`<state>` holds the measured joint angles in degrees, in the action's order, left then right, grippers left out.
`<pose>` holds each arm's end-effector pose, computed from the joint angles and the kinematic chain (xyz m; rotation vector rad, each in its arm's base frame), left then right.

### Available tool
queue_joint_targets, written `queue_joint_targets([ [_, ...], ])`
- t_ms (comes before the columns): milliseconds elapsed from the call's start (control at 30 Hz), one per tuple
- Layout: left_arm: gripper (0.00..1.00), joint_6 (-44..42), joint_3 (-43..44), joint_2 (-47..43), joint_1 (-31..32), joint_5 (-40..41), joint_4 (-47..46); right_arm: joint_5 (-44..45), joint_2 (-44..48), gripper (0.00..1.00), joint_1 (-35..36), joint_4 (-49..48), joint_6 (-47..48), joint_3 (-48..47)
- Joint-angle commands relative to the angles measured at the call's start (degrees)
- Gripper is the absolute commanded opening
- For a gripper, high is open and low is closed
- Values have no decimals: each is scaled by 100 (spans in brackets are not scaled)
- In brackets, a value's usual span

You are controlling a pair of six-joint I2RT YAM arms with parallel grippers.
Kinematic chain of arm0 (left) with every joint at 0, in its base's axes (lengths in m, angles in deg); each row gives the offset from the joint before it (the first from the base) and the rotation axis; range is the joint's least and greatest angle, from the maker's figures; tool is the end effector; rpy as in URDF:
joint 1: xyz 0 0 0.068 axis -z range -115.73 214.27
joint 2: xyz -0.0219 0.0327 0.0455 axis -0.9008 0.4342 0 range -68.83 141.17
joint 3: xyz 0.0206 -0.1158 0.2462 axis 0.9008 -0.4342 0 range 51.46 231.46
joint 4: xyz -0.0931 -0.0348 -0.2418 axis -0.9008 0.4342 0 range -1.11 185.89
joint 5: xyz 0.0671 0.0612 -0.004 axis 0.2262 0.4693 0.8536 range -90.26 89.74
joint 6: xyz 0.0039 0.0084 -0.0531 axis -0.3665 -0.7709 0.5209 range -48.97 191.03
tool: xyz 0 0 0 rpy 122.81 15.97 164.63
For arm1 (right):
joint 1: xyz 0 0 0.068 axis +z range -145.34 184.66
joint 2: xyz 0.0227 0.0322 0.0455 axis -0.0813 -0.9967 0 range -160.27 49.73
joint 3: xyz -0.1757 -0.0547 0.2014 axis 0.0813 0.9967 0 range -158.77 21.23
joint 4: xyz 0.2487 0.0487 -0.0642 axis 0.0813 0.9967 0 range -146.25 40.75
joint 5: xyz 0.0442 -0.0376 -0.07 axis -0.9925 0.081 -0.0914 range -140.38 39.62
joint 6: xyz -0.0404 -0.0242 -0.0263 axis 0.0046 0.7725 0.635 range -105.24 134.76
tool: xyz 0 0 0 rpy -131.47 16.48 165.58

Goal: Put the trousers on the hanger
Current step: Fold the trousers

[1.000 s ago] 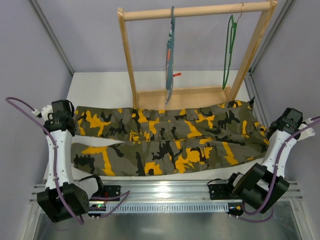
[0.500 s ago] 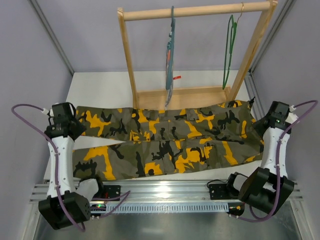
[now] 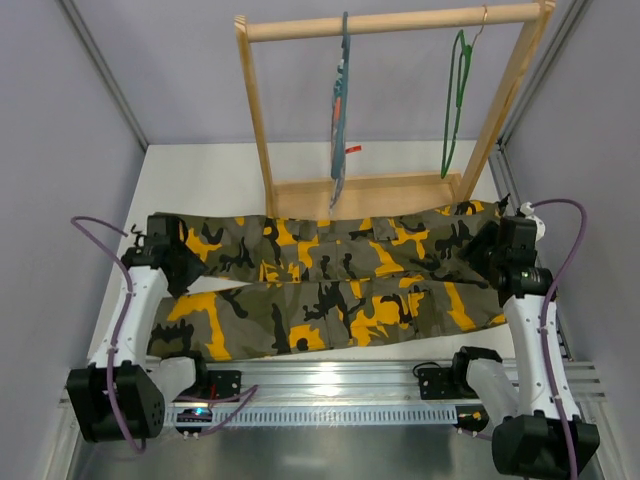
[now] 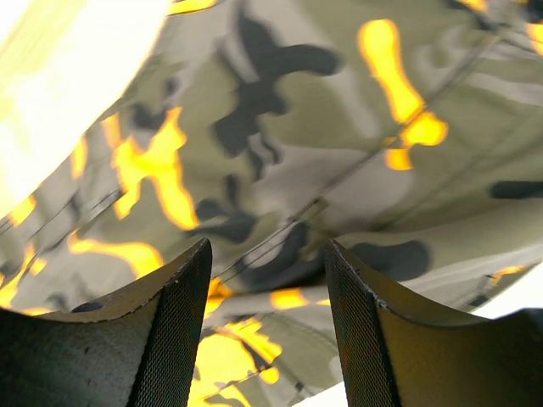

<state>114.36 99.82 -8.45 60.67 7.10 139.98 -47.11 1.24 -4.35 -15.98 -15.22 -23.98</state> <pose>0.1903 0.0165 0.2532 -1.0952 2.4211 -0.0551 0.1700 -0.0290 0.2815 0.8053 2.1890 0.1166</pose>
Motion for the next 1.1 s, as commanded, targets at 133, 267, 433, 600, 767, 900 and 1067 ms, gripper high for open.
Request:
queue_joint_targets([
  [133, 55, 1072, -125, 1019, -1134, 820, 253, -862, 954, 59, 286, -151, 203, 162],
  [267, 60, 1072, -178, 1362, -1512, 1241, -2, -1135, 1148, 59, 286, -169, 378, 153],
  [433, 65, 1248, -283, 2038, -1925, 1216, -160, -1662, 1272, 59, 286, -300, 273, 144],
  [600, 63, 1213, -424, 2636, -2127, 1418, -616, -1610, 1351, 59, 286, -169, 448, 4],
  [767, 54, 1020, 6, 3391, -2312, 1593, -627, -1356, 1491, 59, 286, -37, 458, -163],
  [900, 52, 782, 586, 3823, -2374, 1742, -548, -1206, 1553, 60, 286, -89, 335, -207],
  [1067, 50, 483, 1279, 4481, -2391, 1910, -486, -1092, 1606, 60, 286, -133, 256, -234],
])
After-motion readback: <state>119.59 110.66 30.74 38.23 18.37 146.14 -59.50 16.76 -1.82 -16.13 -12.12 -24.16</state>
